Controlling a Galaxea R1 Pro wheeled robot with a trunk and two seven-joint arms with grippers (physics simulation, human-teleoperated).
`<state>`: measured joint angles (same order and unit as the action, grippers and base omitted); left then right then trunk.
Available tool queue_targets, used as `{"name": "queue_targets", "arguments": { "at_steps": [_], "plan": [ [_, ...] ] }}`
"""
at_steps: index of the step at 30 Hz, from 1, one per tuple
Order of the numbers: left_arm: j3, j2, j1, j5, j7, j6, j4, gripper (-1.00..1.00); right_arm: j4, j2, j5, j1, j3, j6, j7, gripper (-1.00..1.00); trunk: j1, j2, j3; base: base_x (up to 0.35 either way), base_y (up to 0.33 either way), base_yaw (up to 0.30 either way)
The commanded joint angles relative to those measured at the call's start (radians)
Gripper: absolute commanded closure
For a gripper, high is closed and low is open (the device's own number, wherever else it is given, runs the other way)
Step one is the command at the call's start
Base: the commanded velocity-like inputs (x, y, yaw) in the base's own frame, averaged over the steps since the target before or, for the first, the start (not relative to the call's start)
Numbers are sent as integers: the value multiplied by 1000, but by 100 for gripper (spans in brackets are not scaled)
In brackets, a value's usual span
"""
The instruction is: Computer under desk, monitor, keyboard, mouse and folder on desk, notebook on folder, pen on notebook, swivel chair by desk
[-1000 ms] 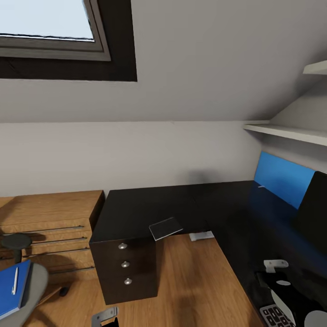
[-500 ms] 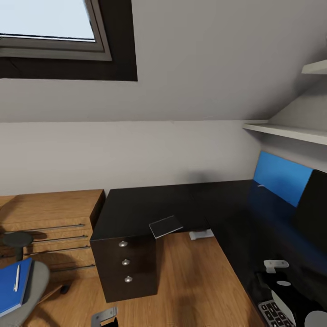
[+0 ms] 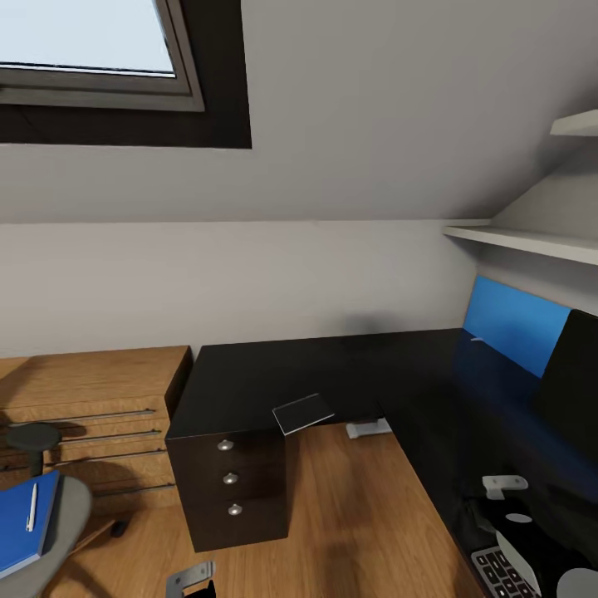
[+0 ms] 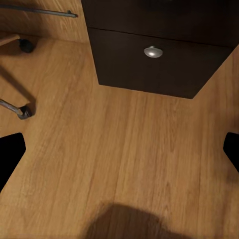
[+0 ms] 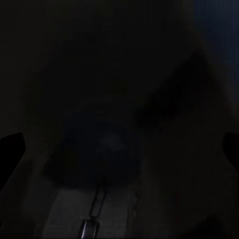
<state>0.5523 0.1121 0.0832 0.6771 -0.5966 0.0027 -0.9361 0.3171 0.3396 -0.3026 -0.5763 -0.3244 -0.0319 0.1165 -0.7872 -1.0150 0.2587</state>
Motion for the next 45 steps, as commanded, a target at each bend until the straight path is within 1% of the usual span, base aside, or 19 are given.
{"name": "queue_targets", "arguments": {
  "at_steps": [1, 10, 12, 14, 18, 19, 22, 27, 29, 31, 33, 34, 35, 36, 37, 38, 42, 43, 45],
  "plan": [
    [5, 1, 1, 6, -8, 0, -1, -100, 2, 1, -9, -1, -9, -3, 7, -100, 0, -1, 1, 0, 0, 0],
    [6, 1, 1, 4, -7, 0, -1, -100, 3, 1, -9, 0, -8, 3, 6, -100, 0, -1, 1, 0, 0, 0],
    [7, 1, 1, 5, -7, 1, -1, -100, 3, 1, -9, -1, -8, 24, 6, -100, 0, -1, 1, 0, 0, 0],
    [9, 1, 1, 6, -7, 1, 7, -100, 10, 0, -11, -1, -8, 77, 7, -100, 0, -1, 1, 0, 0, 0],
    [9, 0, 1, 5, -6, 0, 14, -100, 16, -1, -15, 0, -8, 103, 7, -100, 0, -1, 1, 0, 0, 0],
    [10, 0, 1, 4, -6, 0, 16, -100, 19, -12, -17, 0, -9, 111, 6, -100, 0, -1, 1, 0, 0, 0],
    [10, 0, 1, 3, -6, 0, 17, -100, 20, -63, -14, 0, -7, 122, 6, -100, 0, -1, 1, 0, 0, 0],
    [12, 0, 1, 3, -6, 0, 18, -100, 20, -112, -12, 0, -11, 138, 6, -100, 0, -1, 1, 0, 0, 0],
    [12, 0, 1, 4, -6, 0, 18, -100, 20, -136, -11, 0, -11, 141, 7, -100, 0, -1, 1, 0, 0, 0],
    [12, 0, 1, 4, -6, 0, 19, -100, 19, -172, -10, 0, -10, 153, 13, -100, 0, -1, 1, 0, 0, 0],
    [12, 0, 1, 4, -6, 0, 19, -100, 17, -203, -9, 1, -10, 173, 38, -100, 0, -1, 1, 0, 0, 0],
    [12, 0, 1, 4, -6, 0, 19, -100, 16, -211, -9, 1, -10, 177, 48, -100, 0, -1, 1, 0, 0, 0],
    [12, 0, 1, 4, -6, 0, 19, -100, 14, -228, -9, 1, -10, 184, 72, -100, 0, -1, 1, 0, 0, 7],
    [12, 0, 1, 4, -6, 0, 19, -100, 12, -238, -9, 1, -10, 188, 84, -100, 0, -1, 1, 0, 0, 25],
    [13, 0, 1, 4, -6, 0, 20, -100, 9, -266, -8, 1, -10, 200, 119, -100, 0, -1, 1, 0, 0, 127],
    [13, 0, 1, 4, -6, 0, 20, -100, 7, -283, -7, 1, -10, 214, 136, -100, 0, -1, 1, 0, 0, 179],
    [14, 0, 1, 4, -6, 0, 37, -100, -14, -327, -6, 1, -11, 262, 161, -100, 0, -1, 1, 0, 0, 228],
    [13, 0, 1, 3, -6, 0, 49, -100, -41, -349, -6, 1, -12, 282, 166, -100, 0, -1, 1, 0, 0, 260],
    [9, 0, 1, 3, -8, -1, 55, -100, -64, -371, -6, 1, -14, 297, 169, -100, 0, -1, 1, 0, 0, 265]
  ]
}}
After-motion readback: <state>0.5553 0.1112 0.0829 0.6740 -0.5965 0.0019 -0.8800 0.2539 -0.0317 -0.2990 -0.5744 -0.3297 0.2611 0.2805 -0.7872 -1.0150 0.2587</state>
